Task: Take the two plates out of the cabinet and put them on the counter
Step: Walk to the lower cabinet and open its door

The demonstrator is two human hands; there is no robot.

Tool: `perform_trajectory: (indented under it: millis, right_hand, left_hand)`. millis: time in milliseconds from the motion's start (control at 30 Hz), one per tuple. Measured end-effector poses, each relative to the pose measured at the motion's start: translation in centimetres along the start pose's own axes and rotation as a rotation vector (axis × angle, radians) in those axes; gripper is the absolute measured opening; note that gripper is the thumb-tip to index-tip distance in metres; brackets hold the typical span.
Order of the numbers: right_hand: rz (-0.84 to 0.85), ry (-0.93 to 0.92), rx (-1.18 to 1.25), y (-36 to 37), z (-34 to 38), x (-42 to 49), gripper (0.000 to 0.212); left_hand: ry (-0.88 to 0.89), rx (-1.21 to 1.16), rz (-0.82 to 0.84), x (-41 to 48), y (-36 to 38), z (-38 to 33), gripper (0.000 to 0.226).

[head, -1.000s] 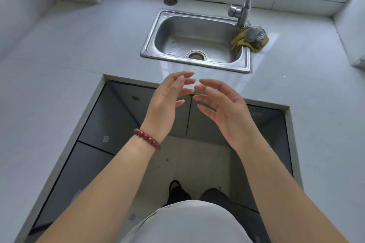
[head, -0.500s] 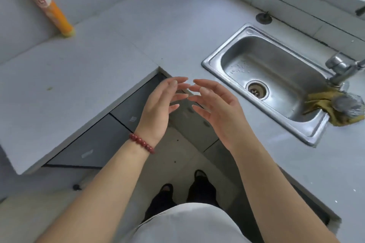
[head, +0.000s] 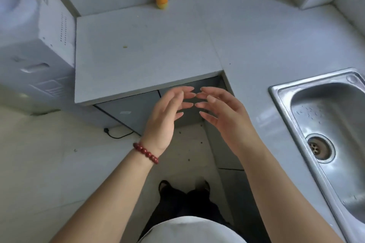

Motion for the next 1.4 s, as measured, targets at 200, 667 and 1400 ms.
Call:
perform_trajectory:
  millis: [200, 667, 1400]
  right_hand:
    - [0.063, 0.031, -0.021, 3.0, -3.6, 2.0, 0.026]
    - [-0.016, 0.045, 0.029, 4.8, -13.1, 3.7, 0.025]
    - [0.018, -0.079, 0.042, -1.7, -36.7, 13.8, 0.026]
  left_hand:
    - [0.000, -0.012, -0.077, 1.6, -3.2, 2.8, 0.029]
    - [-0.001, 0.010, -0.030, 3.7, -7.2, 11.6, 0.032]
    - [0.103, -0.045, -0.042, 10.9, -3.2, 36.2, 0.032]
Point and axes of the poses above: each hand's wrist, its own x-axis towards the middle knuckle, its own y-axis out of the palm, z = x × y, the point moved 4 cm from there along x, towards the middle knuckle, and after that the axes turned 13 degrees about -z, right-handed, at the moved point
